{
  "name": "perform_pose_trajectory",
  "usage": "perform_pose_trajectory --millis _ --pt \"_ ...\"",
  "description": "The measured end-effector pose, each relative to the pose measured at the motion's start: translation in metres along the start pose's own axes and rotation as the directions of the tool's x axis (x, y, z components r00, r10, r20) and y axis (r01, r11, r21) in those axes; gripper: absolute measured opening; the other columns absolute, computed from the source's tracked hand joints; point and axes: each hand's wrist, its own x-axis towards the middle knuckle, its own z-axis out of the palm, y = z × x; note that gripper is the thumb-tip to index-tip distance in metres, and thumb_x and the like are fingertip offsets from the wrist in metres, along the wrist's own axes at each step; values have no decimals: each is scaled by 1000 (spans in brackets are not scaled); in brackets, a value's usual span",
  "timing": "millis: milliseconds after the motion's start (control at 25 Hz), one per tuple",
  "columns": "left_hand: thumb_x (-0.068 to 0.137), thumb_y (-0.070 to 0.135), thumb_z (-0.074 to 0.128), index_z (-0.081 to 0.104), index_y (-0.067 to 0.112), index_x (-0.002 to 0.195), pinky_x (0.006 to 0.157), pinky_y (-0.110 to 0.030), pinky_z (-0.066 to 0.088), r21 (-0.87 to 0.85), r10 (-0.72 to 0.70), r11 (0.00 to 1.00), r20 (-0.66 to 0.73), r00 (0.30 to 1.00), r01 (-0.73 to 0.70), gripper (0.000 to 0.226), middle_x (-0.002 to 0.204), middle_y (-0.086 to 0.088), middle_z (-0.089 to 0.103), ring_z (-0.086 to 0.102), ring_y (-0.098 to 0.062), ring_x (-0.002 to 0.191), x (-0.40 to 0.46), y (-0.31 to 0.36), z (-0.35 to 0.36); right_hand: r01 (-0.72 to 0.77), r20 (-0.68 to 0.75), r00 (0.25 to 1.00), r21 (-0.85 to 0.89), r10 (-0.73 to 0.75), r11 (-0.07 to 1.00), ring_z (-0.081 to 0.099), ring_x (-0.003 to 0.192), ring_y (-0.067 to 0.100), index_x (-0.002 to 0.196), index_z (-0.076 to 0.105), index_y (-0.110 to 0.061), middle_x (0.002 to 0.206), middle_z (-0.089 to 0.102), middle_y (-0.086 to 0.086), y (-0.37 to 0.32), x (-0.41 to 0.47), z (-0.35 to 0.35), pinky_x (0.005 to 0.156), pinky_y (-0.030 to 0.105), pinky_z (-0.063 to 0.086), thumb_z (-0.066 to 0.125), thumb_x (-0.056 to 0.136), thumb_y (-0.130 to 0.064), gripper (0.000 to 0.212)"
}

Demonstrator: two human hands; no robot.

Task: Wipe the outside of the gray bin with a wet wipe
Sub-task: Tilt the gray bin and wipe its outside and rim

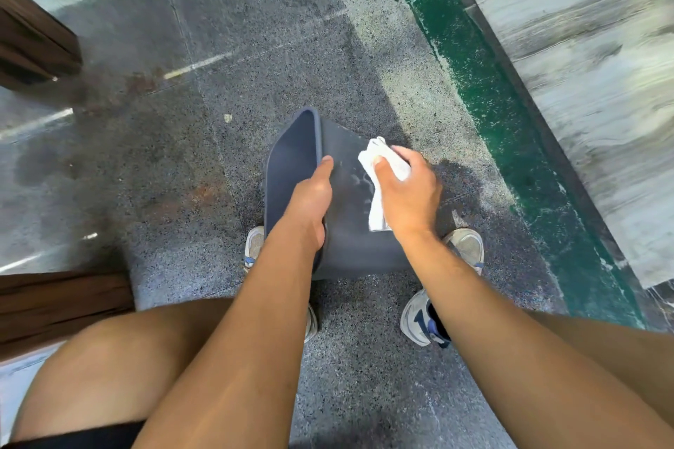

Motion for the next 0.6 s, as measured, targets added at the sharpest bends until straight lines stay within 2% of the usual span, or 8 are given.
perform_pose_trajectory --millis 80,200,360,480,600 --pt "90 64 54 59 18 136 105 -46 48 22 2 1000 -1 1000 -2 65 131 -2 65 63 -26 116 2 -1 3 78 0 997 15 -78 997 60 105 18 116 69 -24 113 69 -1 -10 -5 8 93 25 41 66 86 -36 32" --pt "86 65 55 60 22 136 108 -43 45 -59 34 998 41 999 -31 65 138 0 62 62 -23 120 1 -3 5 104 30 994 50 -106 993 55 106 15 117 67 -22 116 66 1 -19 -14 16 82 14 30 67 89 -27 28" --pt "89 70 45 75 21 109 99 -39 52 -164 73 985 66 995 -61 61 109 -7 77 73 -22 100 5 -6 6 93 64 993 59 -97 994 53 108 14 117 66 -22 118 63 0 -17 -22 26 83 14 30 67 90 -27 28" --pt "66 81 55 75 22 115 102 -49 51 -170 84 982 33 996 -77 79 118 -10 74 72 -27 105 19 -16 9 91 89 991 72 -97 993 57 107 15 117 65 -22 117 61 -2 -14 -25 30 82 19 35 66 93 -29 25" --pt "72 79 47 75 16 114 102 -49 51 -155 93 984 30 995 -87 80 113 -13 75 72 -31 105 21 -20 14 111 111 987 67 -118 992 56 103 14 117 62 -22 116 60 -1 -8 -30 33 78 23 38 67 94 -36 28"
